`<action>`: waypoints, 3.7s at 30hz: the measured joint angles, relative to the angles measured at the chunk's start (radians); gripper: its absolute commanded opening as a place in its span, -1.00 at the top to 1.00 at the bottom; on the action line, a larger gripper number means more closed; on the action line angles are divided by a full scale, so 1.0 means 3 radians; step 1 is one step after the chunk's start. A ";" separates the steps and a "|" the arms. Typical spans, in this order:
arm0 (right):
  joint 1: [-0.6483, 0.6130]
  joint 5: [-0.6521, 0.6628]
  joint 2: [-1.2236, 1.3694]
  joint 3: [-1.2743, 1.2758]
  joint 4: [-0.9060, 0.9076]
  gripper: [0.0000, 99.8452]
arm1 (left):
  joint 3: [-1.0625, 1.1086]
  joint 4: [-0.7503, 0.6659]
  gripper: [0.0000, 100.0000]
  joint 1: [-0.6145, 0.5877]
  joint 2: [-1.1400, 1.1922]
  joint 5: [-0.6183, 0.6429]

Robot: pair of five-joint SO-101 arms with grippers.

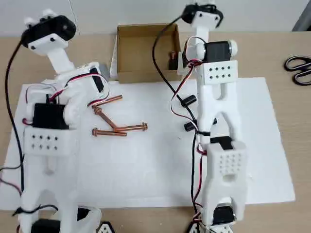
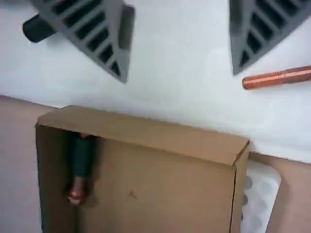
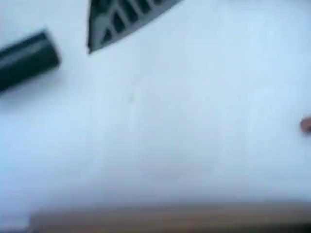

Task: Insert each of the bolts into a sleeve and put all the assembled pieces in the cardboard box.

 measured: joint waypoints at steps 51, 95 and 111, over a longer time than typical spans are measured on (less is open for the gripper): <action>0.0031 -0.1995 0.0215 0.1708 -0.1442 0.48 | 0.0102 0.0604 0.74 0.0363 -0.0072 0.0000; -0.0082 -0.2342 0.0542 0.1688 -0.1713 0.48 | 0.0102 0.0604 0.74 0.0363 -0.0072 0.0000; 0.0056 -0.2337 0.0552 0.1708 -0.1703 0.99 | 0.0102 0.0604 0.74 0.0363 -0.0072 0.0000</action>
